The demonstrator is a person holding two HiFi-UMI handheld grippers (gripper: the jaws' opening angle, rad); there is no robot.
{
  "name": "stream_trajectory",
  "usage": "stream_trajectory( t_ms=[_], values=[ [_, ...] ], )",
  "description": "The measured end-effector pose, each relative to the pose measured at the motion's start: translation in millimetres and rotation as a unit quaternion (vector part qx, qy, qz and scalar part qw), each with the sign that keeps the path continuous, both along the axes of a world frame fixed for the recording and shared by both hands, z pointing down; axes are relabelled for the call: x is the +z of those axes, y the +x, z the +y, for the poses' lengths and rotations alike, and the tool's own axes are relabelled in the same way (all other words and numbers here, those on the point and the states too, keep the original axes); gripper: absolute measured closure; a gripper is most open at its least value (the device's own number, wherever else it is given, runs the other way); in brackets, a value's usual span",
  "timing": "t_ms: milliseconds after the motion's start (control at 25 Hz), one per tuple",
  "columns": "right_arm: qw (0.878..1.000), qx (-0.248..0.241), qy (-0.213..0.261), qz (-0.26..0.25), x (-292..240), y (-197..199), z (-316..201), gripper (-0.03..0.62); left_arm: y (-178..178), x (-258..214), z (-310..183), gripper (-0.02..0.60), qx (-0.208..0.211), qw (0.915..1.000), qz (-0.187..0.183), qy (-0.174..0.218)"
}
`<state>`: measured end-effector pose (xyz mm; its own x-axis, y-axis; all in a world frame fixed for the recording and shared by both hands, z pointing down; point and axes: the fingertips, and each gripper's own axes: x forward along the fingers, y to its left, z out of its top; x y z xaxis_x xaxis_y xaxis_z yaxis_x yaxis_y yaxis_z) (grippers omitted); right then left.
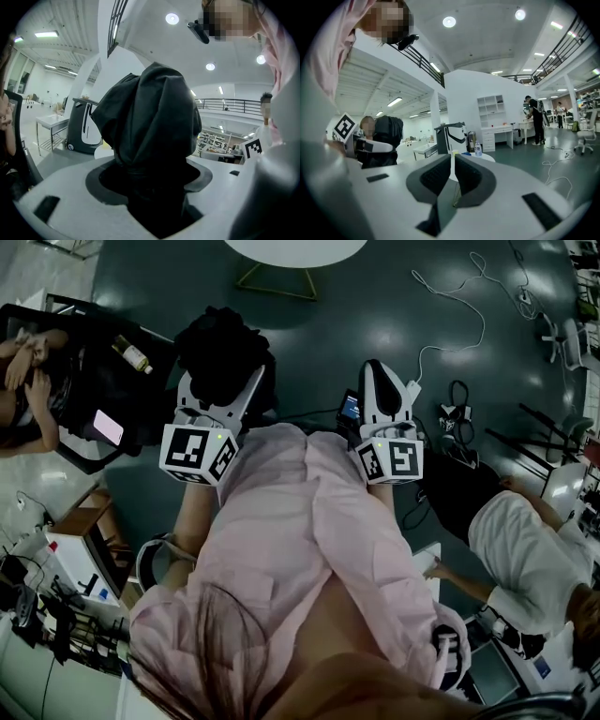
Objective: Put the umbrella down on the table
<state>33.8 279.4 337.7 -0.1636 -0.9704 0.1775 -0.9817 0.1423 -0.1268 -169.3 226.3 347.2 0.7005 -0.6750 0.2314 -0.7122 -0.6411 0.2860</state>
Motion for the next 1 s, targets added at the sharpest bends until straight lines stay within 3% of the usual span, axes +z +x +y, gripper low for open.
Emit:
stream_trajectory(
  t_ms=[520, 760, 1000],
  values=[
    [0.999, 0.027, -0.017, -0.002, 16.3, 12.6, -31.4, 0.551, 6.0, 13.6, -25.5, 0.262, 0.015, 0.9997, -0.006, -0.018],
    [1.0, -0.023, -0.017, -0.005, 20.0, 8.1, -69.2, 0.551, 8.9, 18.7, -40.4, 0.262, -0.015, 0.9995, -0.008, -0.026],
    [0.998, -0.069, -0.015, 0.002, 20.3, 32.4, -135.0, 0.551, 37.6, 22.0, -90.8, 0.262, -0.05, 0.9985, -0.003, -0.023]
  ],
)
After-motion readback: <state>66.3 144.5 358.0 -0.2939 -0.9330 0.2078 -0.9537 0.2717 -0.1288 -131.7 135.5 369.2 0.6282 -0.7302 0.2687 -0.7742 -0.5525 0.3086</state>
